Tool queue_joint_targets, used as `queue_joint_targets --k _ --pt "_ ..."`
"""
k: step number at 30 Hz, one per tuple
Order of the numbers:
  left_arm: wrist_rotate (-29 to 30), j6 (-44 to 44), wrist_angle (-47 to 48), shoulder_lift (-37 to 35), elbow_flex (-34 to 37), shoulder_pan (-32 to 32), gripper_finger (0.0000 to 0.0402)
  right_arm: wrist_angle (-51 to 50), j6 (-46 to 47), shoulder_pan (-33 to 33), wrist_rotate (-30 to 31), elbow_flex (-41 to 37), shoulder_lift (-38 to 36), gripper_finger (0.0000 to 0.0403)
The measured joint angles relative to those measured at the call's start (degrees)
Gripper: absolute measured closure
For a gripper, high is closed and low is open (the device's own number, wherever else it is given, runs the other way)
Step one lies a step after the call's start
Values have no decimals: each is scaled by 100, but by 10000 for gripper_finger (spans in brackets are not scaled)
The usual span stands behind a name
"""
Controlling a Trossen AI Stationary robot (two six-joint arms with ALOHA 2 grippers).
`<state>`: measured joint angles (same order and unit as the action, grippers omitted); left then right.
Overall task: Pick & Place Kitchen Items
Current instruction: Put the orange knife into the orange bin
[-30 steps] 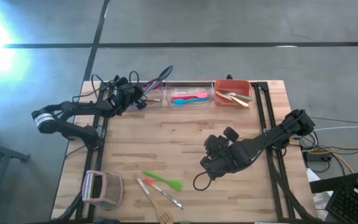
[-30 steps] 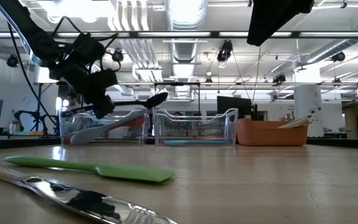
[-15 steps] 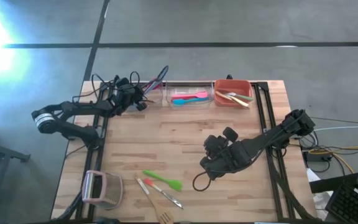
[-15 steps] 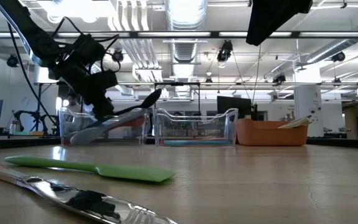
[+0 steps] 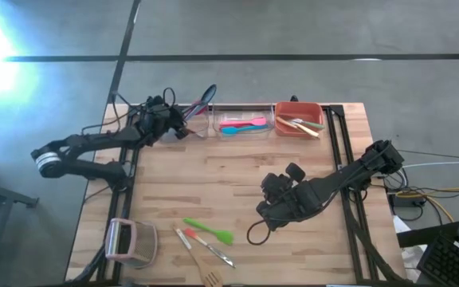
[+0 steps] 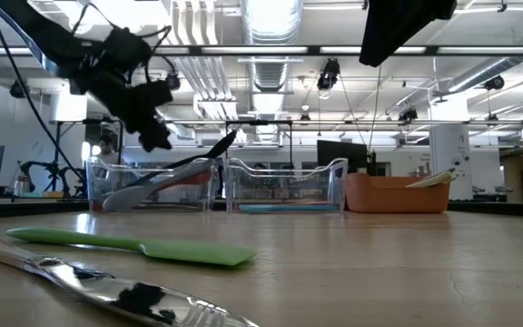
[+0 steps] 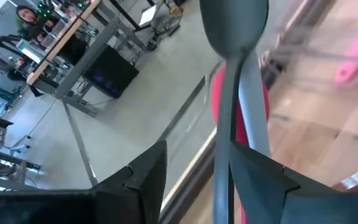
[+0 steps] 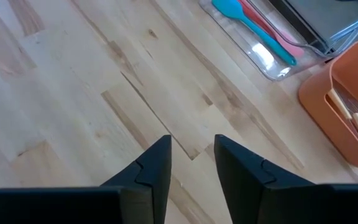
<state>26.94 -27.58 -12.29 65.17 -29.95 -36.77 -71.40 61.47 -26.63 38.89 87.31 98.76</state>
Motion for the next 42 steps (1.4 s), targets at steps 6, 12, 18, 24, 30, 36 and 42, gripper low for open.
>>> queue_joint_targets --k 6,12,18,24,30,36,42 --pt "-192 450 1424 -829 -490 472 225 0 0 0 0 0 0 293" --pt "-874 1122 2626 -1396 -878 1423 227 -24 -13 0 2 0 0 289" --pt "-930 2077 3020 -1621 -1041 2620 227 -37 -20 -13 -15 -1 -2 299" --pt "-1544 3070 2995 -1494 -1094 3822 227 -35 -31 -18 -19 -1 -2 303" --pt "-1658 3290 3421 -1119 -1094 5207 227 -34 -48 -39 -35 0 -4 296" --pt "-1807 4130 3599 -558 -1094 6339 227 -31 -66 -37 -35 0 -7 302" --pt "-1918 4540 3597 133 -1121 7079 227 -22 -66 -35 -33 0 -13 310"
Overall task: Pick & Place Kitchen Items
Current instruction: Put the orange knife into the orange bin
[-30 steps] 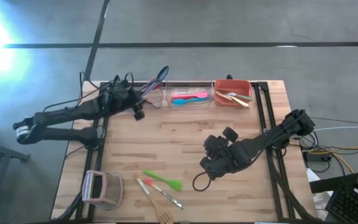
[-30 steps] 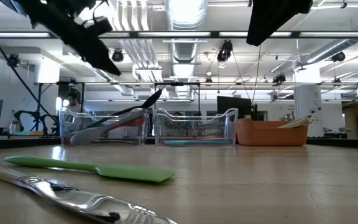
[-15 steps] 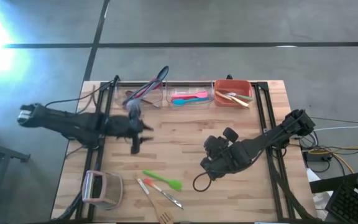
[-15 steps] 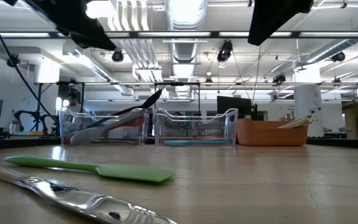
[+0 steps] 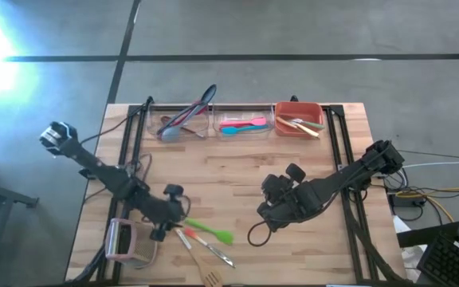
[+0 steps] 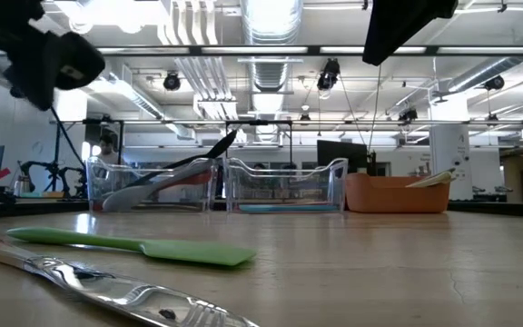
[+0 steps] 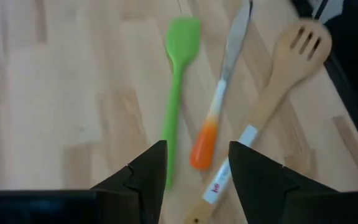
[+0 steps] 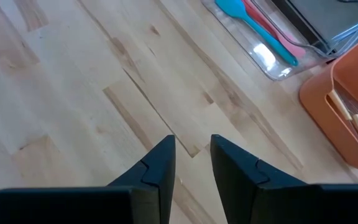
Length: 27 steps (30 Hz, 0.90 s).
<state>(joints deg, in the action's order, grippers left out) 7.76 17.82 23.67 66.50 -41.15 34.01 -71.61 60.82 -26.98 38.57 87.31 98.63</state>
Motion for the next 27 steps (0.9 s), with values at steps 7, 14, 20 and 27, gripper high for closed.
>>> queue_joint_targets --k 7,14,20,27 --pt "-150 177 3 929 -391 299 227 24 11 -2 4 0 0 303" --pt "-281 27 -1 1688 -825 281 227 48 13 -2 42 0 0 298" --pt "-272 -4 86 2088 -1101 237 227 66 9 -2 46 0 0 308" --pt "-164 38 551 2394 -1108 195 227 68 7 -2 48 0 0 314"
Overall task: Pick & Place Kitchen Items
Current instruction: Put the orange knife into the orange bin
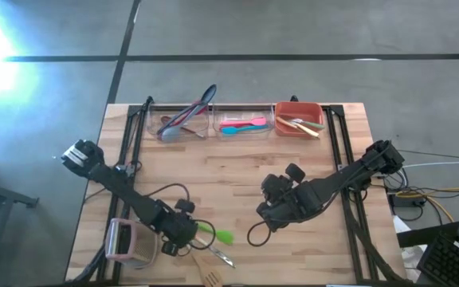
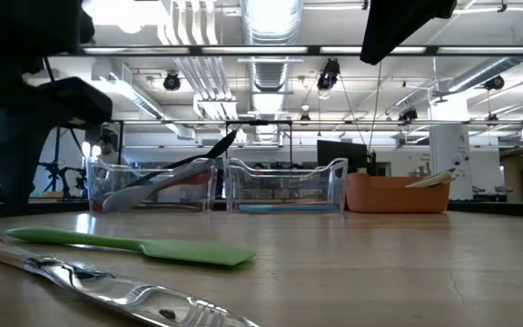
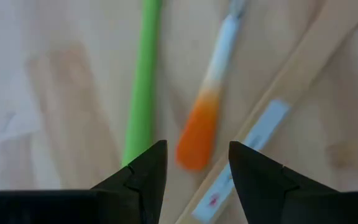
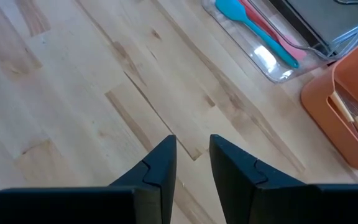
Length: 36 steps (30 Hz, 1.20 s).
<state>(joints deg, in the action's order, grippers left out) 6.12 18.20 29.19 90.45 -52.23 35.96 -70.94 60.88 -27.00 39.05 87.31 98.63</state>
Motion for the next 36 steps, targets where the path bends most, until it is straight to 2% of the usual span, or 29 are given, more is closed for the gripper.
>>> queue_joint_targets --k 4,12,18,26,36 --pt "147 86 298 8 0 -46 227 3 -1 0 2 0 0 309" --pt "-73 94 241 8 0 -59 227 17 -4 0 15 0 0 302" --pt "-77 92 93 24 0 -65 227 17 -4 0 15 0 0 311" --pt "-217 132 -71 339 -20 -70 227 17 -33 0 15 0 0 314" --pt "-165 611 -136 594 -85 -141 227 22 -101 0 15 0 0 306"
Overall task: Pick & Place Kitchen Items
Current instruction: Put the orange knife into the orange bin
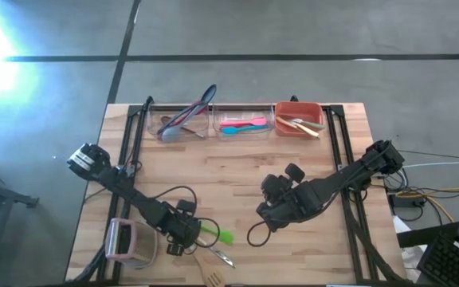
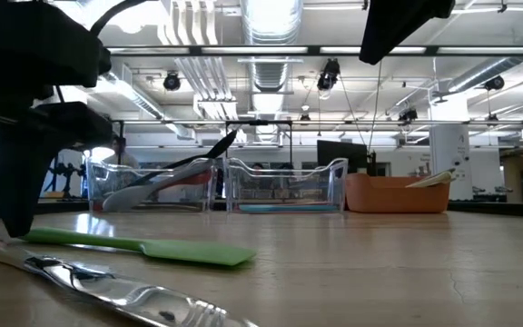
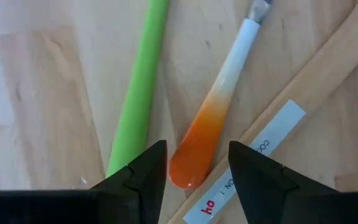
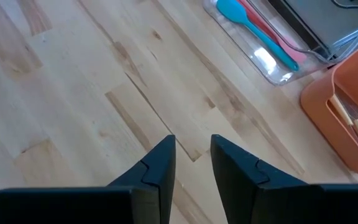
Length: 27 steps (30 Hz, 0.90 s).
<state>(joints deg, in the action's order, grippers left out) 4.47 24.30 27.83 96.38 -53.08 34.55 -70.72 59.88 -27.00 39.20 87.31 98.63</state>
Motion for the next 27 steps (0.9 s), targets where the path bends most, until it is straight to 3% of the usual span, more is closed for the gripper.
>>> queue_joint_targets --k 9,19,27 --pt "308 237 9 -20 9 -273 227 27 -21 0 0 0 0 320" --pt "201 -493 7 -94 24 -315 227 38 -53 0 -2 0 0 321" --pt "321 -188 -63 -225 46 -462 227 47 -55 0 -4 0 0 321"
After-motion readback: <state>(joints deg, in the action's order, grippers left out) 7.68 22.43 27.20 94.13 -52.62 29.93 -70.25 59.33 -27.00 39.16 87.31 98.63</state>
